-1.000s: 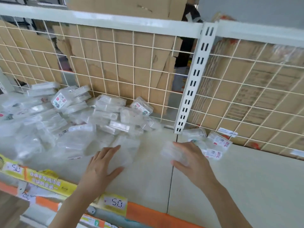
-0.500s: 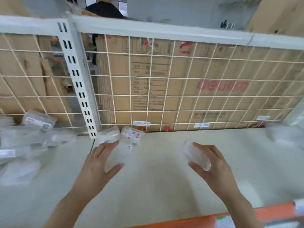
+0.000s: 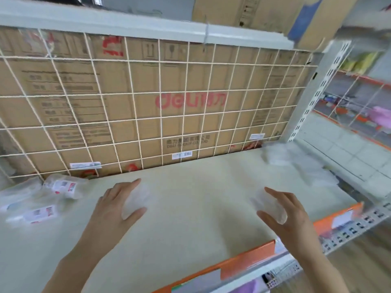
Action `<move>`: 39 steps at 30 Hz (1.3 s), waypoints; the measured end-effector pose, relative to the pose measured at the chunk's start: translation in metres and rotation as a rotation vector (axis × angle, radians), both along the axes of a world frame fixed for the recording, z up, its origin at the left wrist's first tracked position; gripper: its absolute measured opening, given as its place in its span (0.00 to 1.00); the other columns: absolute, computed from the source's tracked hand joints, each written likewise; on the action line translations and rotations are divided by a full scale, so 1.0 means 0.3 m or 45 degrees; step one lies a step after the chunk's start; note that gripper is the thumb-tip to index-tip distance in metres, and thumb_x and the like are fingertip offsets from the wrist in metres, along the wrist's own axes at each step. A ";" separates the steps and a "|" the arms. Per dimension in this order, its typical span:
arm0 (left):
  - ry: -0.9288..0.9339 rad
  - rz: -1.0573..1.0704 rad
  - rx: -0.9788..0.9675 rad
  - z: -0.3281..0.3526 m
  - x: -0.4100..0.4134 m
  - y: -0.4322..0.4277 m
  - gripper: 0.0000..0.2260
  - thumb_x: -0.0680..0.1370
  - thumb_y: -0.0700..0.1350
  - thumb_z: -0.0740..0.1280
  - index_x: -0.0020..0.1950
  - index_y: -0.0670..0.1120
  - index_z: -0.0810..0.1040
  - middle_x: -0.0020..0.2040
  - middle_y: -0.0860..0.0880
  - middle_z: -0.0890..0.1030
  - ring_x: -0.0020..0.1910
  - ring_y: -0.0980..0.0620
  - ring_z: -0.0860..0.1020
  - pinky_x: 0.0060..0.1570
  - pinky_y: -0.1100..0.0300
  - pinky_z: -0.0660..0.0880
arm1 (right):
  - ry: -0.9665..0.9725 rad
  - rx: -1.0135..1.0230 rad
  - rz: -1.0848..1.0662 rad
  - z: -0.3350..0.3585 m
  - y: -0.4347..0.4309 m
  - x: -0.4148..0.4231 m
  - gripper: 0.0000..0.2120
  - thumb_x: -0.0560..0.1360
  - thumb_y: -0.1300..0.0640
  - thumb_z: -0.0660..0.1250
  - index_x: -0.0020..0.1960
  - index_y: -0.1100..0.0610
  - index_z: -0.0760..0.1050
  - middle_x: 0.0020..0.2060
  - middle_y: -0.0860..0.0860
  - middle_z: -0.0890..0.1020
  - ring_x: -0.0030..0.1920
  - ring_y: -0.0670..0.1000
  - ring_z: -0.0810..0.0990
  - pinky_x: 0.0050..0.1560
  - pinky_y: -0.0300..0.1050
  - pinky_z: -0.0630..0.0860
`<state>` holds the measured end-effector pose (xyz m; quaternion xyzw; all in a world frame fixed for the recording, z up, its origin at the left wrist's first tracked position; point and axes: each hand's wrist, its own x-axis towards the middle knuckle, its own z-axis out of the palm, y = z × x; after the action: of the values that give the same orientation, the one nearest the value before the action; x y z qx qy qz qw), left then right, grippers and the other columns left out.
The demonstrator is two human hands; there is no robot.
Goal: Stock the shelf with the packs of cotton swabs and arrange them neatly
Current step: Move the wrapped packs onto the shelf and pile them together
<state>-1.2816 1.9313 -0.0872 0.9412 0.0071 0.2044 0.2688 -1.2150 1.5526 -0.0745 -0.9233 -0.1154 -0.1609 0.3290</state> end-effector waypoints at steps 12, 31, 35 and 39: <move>0.050 -0.281 0.037 0.017 0.178 -0.074 0.28 0.73 0.62 0.64 0.70 0.49 0.70 0.61 0.52 0.74 0.59 0.49 0.71 0.56 0.53 0.66 | 0.049 0.062 -0.427 -0.008 -0.125 -0.190 0.25 0.67 0.54 0.76 0.63 0.46 0.74 0.52 0.42 0.75 0.52 0.47 0.73 0.39 0.39 0.68; 0.101 -0.740 -0.043 -0.056 0.544 -0.541 0.28 0.71 0.61 0.64 0.70 0.55 0.67 0.60 0.72 0.63 0.60 0.65 0.62 0.58 0.70 0.59 | 0.035 0.001 -0.391 -0.040 -0.344 0.064 0.25 0.70 0.54 0.73 0.66 0.47 0.71 0.56 0.40 0.72 0.54 0.39 0.70 0.43 0.26 0.65; 0.081 -0.823 -0.031 -0.116 0.698 -0.709 0.27 0.72 0.62 0.63 0.66 0.51 0.72 0.61 0.76 0.64 0.58 0.64 0.63 0.60 0.77 0.55 | 0.203 -0.097 -0.256 -0.073 -0.463 0.218 0.26 0.71 0.54 0.73 0.67 0.48 0.70 0.61 0.46 0.72 0.63 0.49 0.71 0.53 0.37 0.67; 0.089 -0.798 -0.066 -0.155 0.820 -0.875 0.24 0.74 0.56 0.67 0.69 0.52 0.69 0.66 0.64 0.62 0.64 0.66 0.56 0.68 0.65 0.57 | 0.368 -0.221 -0.140 -0.094 -0.581 0.313 0.26 0.73 0.57 0.70 0.69 0.45 0.67 0.68 0.45 0.68 0.70 0.47 0.64 0.59 0.31 0.60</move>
<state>-1.0357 1.6689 -0.1338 0.8969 -0.2688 0.0788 0.3423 -1.1211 1.3784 -0.1028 -0.9667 -0.0296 -0.0336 0.2520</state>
